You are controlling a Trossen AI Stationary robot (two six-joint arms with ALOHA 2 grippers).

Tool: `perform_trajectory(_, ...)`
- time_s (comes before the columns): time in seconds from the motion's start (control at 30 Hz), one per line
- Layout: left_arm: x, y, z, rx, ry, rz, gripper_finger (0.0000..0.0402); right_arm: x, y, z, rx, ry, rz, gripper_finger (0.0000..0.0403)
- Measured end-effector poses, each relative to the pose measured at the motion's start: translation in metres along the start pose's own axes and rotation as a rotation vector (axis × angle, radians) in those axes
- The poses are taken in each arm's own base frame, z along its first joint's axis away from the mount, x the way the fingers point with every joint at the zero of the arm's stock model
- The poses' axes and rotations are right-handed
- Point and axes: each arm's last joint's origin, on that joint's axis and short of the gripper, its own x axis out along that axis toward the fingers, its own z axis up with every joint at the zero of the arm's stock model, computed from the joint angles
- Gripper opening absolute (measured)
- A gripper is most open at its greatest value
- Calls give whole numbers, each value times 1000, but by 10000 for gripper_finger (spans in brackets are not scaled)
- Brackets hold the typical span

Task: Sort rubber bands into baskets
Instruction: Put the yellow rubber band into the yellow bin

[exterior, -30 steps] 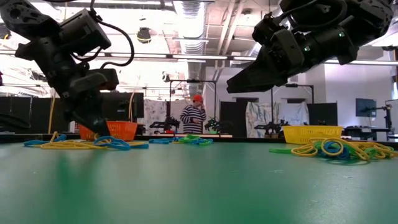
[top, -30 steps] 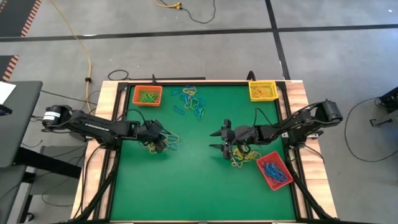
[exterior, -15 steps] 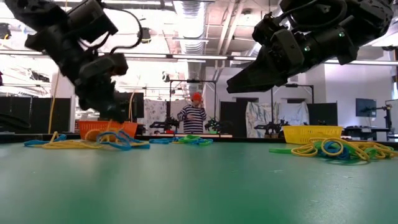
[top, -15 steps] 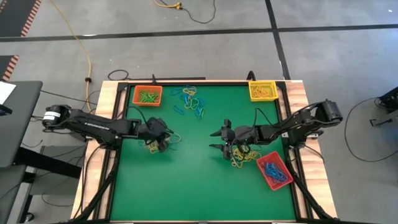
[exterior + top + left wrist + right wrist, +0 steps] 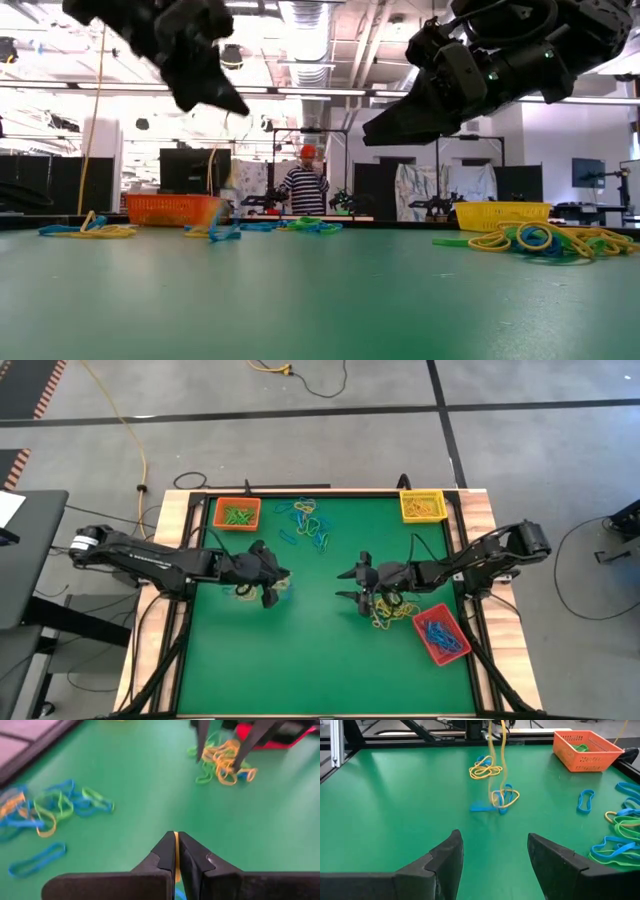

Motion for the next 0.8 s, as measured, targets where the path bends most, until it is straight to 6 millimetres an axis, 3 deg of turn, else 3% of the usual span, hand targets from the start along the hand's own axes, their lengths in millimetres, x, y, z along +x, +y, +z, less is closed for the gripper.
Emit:
perform_trajectory(0.3,-17,-17,30,96,-104,-2,0,0,6,4,-4,-50,22,248)
perform_trajectory(0.8,-20,-21,40,118,-182,-48,0,-3,9,20,20,-221,66,248)
